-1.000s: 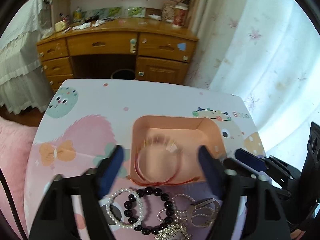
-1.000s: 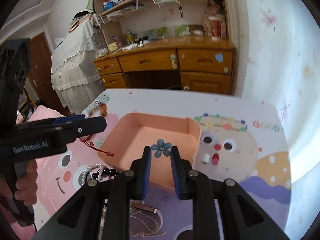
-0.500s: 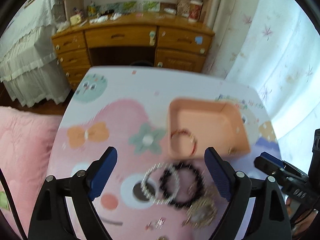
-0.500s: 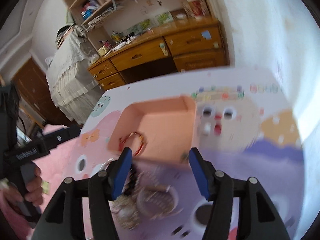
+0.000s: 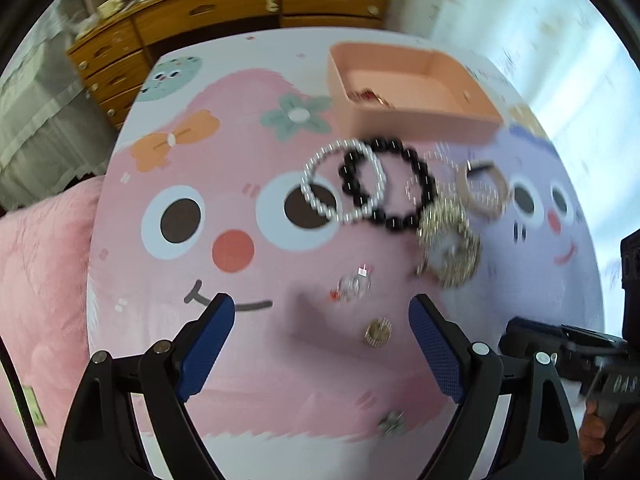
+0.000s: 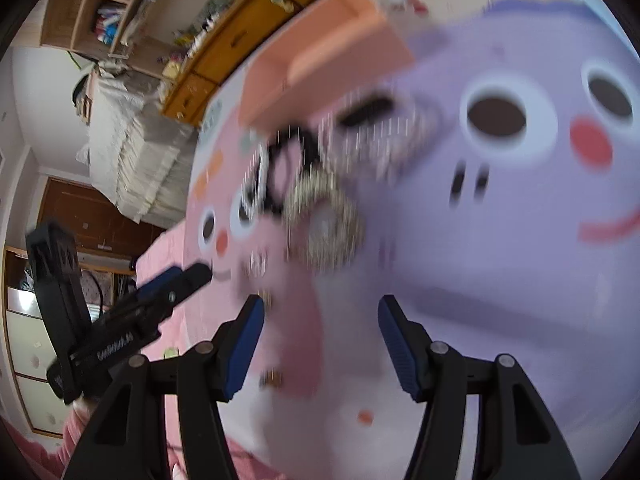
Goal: Organize jewelry
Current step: 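Grasp the silver red-gem ring with the left tool while the right tool grasps a flower earring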
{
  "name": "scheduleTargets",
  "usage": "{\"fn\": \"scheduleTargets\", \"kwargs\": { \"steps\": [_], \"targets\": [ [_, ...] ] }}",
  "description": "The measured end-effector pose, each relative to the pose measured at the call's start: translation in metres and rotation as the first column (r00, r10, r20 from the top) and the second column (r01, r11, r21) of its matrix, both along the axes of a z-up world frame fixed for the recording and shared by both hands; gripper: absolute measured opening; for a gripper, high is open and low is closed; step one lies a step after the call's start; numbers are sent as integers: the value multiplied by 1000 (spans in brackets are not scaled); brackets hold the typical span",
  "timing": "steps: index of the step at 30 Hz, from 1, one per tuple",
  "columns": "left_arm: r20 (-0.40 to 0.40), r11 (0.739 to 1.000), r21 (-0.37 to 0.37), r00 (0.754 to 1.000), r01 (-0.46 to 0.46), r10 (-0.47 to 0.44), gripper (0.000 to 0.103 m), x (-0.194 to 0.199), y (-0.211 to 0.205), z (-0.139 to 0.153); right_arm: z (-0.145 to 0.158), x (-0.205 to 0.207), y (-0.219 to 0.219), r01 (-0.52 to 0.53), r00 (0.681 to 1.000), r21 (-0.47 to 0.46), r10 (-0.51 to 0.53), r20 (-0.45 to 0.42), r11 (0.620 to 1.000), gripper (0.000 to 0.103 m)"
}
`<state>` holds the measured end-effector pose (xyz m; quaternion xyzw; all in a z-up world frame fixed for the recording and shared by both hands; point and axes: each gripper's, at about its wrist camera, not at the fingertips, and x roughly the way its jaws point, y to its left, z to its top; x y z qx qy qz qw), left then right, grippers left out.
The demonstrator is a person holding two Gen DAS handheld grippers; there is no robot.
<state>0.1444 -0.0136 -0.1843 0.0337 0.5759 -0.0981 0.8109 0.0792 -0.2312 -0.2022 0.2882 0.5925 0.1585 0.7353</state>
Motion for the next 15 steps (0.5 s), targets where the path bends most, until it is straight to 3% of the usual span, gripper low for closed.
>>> {"fn": "scheduleTargets", "kwargs": {
  "steps": [5,7,9,15],
  "targets": [
    [31,987,59,988,149,-151,84,-6,-5,-9,-4,-35,32,-57,998,-108,58,4,993,60],
    [43,977,73,978,200,-203,77,-6,-6,-10,-2,-48,49,-80,996,-175,87,31,981,60],
    [52,963,101,965,251,-257,63,-5,-7,-15,-1,-57,59,-90,992,-224,106,62,970,60],
    [49,910,113,913,398,-405,51,3,-4,-27,5,-74,101,-73,975,-416,153,162,907,59]
  ]
}}
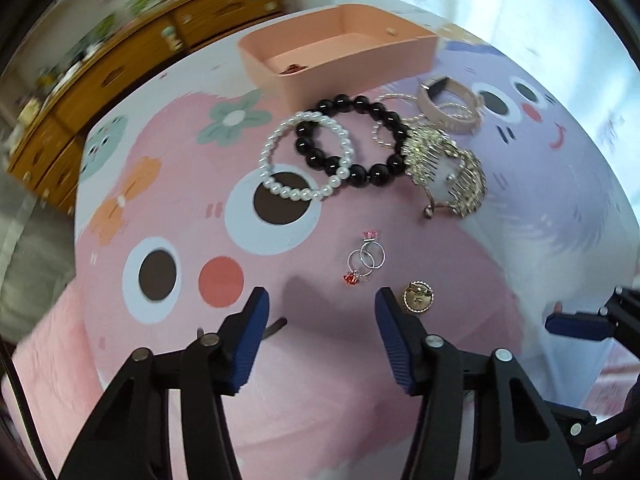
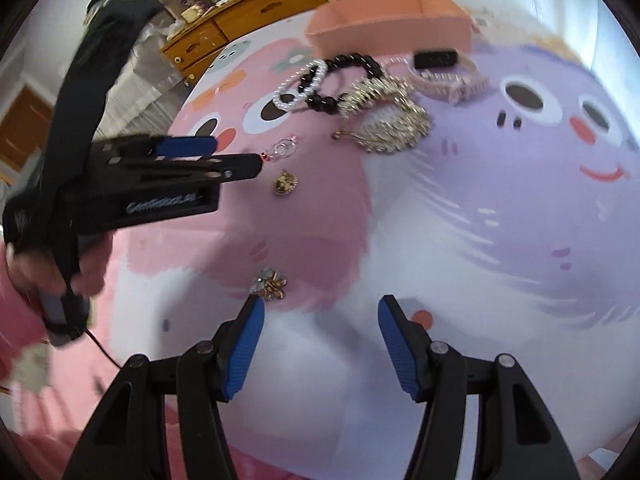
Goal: Organize jewelry
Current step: 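Grasp the silver red-gem ring with the left tool while the right tool grasps a flower earring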
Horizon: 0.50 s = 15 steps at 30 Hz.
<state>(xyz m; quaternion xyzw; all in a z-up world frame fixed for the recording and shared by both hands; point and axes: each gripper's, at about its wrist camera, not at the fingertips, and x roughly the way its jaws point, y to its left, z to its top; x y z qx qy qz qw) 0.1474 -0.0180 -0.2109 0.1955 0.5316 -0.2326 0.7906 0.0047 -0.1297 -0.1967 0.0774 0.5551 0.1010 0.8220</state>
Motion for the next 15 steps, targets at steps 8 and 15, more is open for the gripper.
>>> {"fn": "scheduleTargets", "kwargs": {
  "steps": [8,15],
  "targets": [
    [54,979,-7,978,203,-202,33,-3,-5,-10,-2,-7,35,35,998,-134,-26,63,990,59],
    [59,960,-63,961,273,-269,30,-2,-9,-11,-3,-9,54,34,996,-185,-18,90,982,52]
  ]
}}
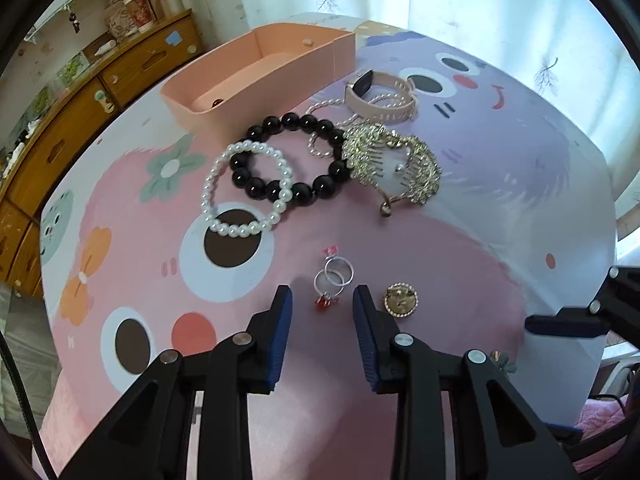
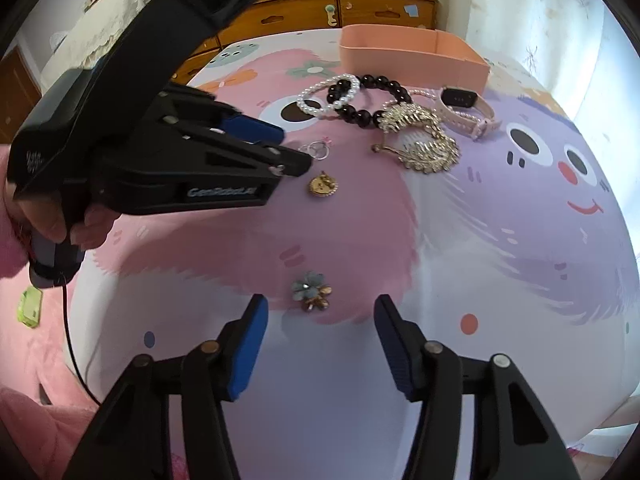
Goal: Organize jewelry
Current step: 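Grasp the silver red-gem ring with the left tool while the right tool grasps a flower earring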
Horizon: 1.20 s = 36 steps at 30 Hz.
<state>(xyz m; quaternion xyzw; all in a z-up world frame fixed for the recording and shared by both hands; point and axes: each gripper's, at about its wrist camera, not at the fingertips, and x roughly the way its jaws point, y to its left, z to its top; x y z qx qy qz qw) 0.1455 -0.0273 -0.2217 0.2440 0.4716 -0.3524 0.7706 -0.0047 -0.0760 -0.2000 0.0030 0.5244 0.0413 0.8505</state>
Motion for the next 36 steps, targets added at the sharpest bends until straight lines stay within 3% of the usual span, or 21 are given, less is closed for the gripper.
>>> {"fn": "scheduleTargets", "kwargs": {
  "steps": [4,10,12,19,27,36],
  "targets": [
    [-34,998,-59,999,-7,5,30,6,-1,-1,-2,2,4,0,1000,-14,1,8,1000,45],
    [-22,997,-80,1000,6,-8,29,6,0,-2,-4,3,9,-5,1000,-35,5,10,999,35],
    [-22,996,-89,1000,9,-11,13,6,2,-2,-4,3,8,-8,1000,-42,9,11,999,32],
    [-27,997,-79,1000,13,-15,13,3,6,-1,-2,-1,8,-23,1000,-61,23,10,998,17],
    [-45,998,-62,999,-14,11,11,-6,15,3,1,0,7,-36,999,-36,36,0,999,15],
    [-102,983,-104,985,-150,140,11,-1,31,30,17,16,0,-61,997,0,61,42,998,15]
  ]
}}
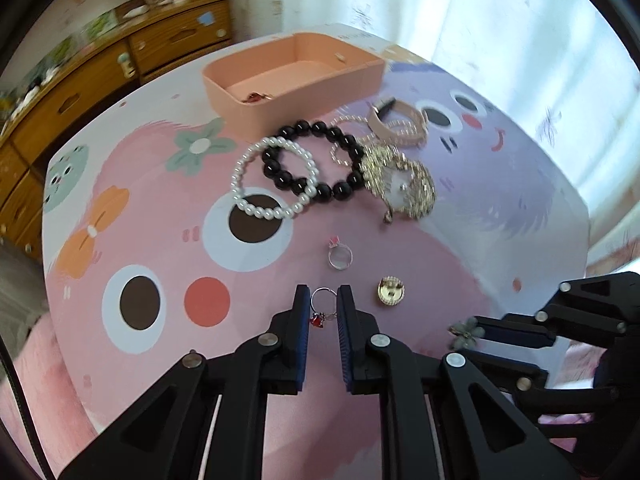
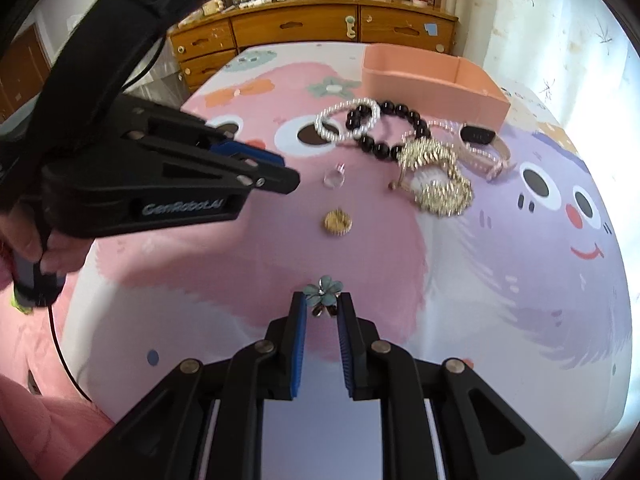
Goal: Organize jewelry
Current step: 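Move both held items over the pink box and open both tools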
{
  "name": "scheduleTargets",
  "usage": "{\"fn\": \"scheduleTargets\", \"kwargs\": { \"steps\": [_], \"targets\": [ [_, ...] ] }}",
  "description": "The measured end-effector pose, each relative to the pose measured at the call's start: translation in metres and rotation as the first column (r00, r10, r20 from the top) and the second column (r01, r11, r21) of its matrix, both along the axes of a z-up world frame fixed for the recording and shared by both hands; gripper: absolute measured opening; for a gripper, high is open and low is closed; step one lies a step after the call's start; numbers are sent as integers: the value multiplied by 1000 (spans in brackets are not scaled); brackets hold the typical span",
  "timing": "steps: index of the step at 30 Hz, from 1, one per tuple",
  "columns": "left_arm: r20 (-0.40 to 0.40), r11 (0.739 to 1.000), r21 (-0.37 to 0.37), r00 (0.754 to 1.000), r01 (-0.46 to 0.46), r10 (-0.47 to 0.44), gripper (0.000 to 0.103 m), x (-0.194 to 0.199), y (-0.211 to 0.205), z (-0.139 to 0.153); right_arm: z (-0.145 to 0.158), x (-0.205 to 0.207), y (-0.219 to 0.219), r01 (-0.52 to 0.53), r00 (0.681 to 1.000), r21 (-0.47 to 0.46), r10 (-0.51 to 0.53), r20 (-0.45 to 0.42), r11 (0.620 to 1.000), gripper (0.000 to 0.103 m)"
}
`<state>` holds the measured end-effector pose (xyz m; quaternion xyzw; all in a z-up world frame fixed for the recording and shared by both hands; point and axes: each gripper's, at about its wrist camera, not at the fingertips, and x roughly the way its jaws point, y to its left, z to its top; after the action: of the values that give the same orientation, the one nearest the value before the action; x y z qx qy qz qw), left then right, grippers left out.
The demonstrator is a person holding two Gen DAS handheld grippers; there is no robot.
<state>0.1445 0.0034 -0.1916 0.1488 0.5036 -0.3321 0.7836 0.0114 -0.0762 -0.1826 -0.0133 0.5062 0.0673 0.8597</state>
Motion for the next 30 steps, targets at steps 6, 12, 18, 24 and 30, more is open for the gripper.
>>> {"fn": "scheduleTargets", "kwargs": {
  "steps": [6,12,18,24,30],
  "targets": [
    [34,997,-34,997,-65,66,11,11,-10,30,19,27,-26,18,998,52,-21,64,998,15],
    [85,989,-93,988,-117,125,11,32,-33,65,41,64,-60,21,990,28,-25,140,999,15],
    [124,963,-180,966,-202,226,11,58,-52,94,63,107,-103,28,983,86,-43,178,996,15],
    [166,933,-236,935,-272,315,11,87,-69,112,79,154,-142,66,975,210,-108,196,975,15],
    [179,906,-253,904,-340,389,11,116,-83,114,84,190,-158,26,968,211,-78,240,977,15]
  ]
}}
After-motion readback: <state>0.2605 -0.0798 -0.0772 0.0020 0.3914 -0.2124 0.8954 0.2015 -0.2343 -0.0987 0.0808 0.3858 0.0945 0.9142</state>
